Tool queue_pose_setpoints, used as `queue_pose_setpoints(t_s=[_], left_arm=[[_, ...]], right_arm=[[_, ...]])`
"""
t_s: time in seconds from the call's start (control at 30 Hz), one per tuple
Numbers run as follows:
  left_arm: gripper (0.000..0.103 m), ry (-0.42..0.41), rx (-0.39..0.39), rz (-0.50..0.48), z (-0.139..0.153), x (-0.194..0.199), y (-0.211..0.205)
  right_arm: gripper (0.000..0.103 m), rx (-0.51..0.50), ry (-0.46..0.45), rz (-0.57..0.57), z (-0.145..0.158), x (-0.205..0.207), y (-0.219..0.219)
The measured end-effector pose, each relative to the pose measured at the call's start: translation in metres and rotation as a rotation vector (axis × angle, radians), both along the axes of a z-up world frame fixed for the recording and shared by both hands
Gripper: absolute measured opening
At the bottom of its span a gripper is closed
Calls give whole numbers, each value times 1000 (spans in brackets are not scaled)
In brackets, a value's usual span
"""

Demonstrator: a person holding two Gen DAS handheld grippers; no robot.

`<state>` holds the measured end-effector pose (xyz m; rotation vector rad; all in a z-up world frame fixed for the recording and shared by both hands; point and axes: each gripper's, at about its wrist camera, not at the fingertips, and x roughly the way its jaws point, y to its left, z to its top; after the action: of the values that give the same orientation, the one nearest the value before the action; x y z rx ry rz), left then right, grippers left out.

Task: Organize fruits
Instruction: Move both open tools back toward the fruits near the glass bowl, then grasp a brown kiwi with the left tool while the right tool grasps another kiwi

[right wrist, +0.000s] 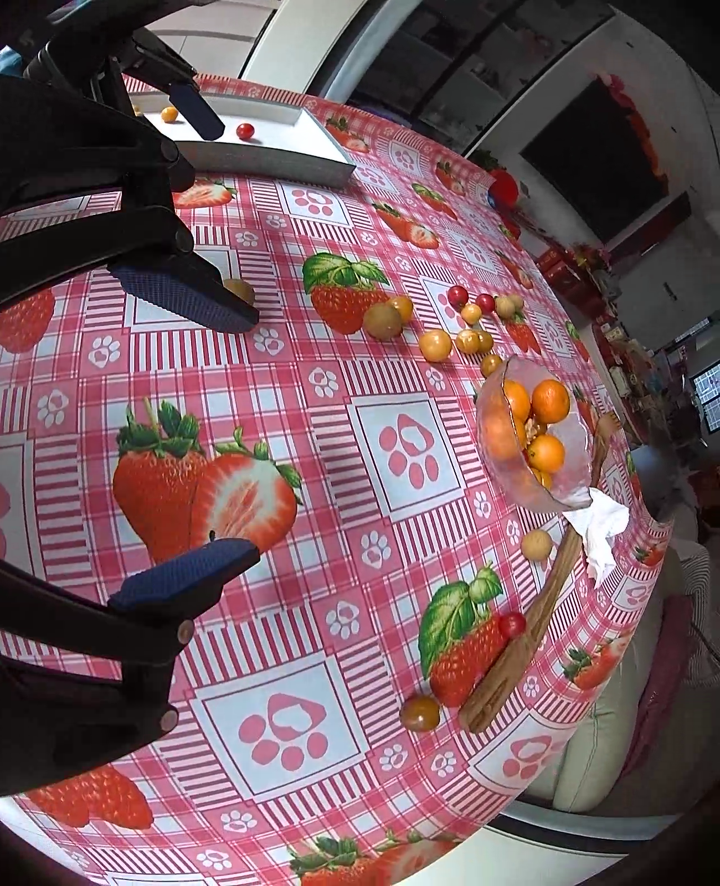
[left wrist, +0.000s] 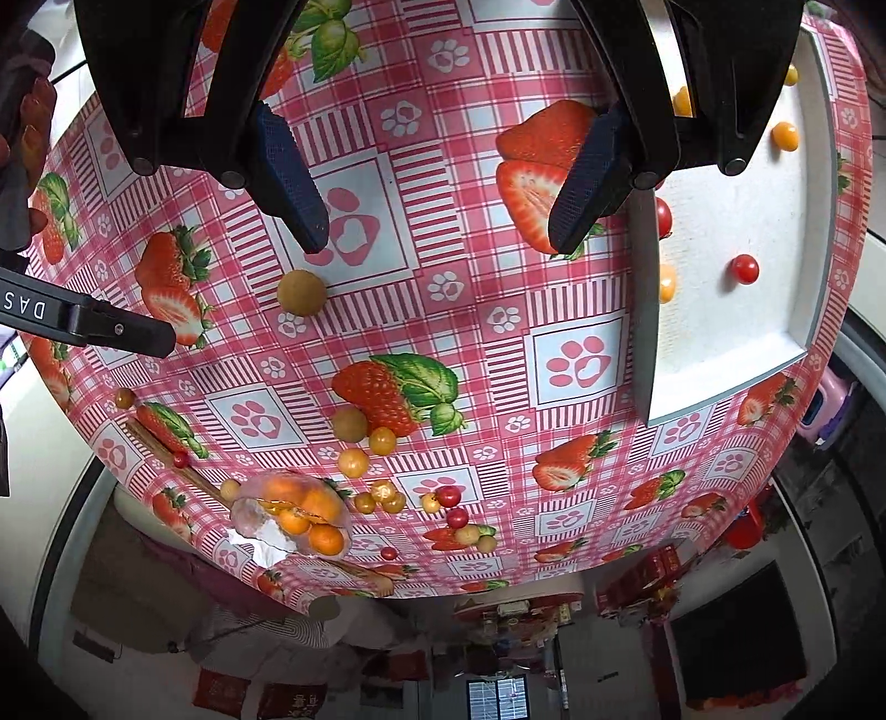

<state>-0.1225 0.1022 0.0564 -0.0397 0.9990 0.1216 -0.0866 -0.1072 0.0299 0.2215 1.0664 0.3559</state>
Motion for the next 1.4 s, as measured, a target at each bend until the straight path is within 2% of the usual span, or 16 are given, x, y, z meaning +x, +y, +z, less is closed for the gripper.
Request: queue_pose_setpoints(t_s=[0.23, 0.57, 0.97, 1.03, 1.07, 1.17, 1.2, 1.23, 1.27, 1.3, 1.4], left_arm=[[83, 21, 3, -29, -12, 14, -30], [83, 50, -2, -23, -36, 38, -49], [83, 55, -11, -14, -47, 53, -53], [78, 51, -15, -17, -46, 53, -54], [75, 46, -14, -18, -46, 52, -55], [57, 38, -18, -31, -43, 52, -59], [49, 36, -19, -34, -43, 52, -61], [36, 33, -23, -43, -42, 52, -63], [29, 30, -23, -52, -41, 53, -66], [29, 30, -14, -56, -41, 52, -68], [29, 22, -49, -62, -40, 49, -66]], right_arm=[[80, -17, -9, -63, -5, 4, -47], [80, -150, -44, -171, -18, 26, -96], [80, -284, -110, -170, -23, 70, -79], [79, -287, -114, -179, -23, 76, -78], [77, -293, -115, -181, -24, 78, -77], [53, -319, -134, -180, -23, 80, -74], [42, -321, -137, -177, -22, 80, -74], [35, -318, -138, -174, -22, 80, -74], [32, -311, -138, -172, -22, 79, -75], [25, -300, -137, -171, -22, 79, -77], [24, -214, -118, -158, -20, 75, -85]])
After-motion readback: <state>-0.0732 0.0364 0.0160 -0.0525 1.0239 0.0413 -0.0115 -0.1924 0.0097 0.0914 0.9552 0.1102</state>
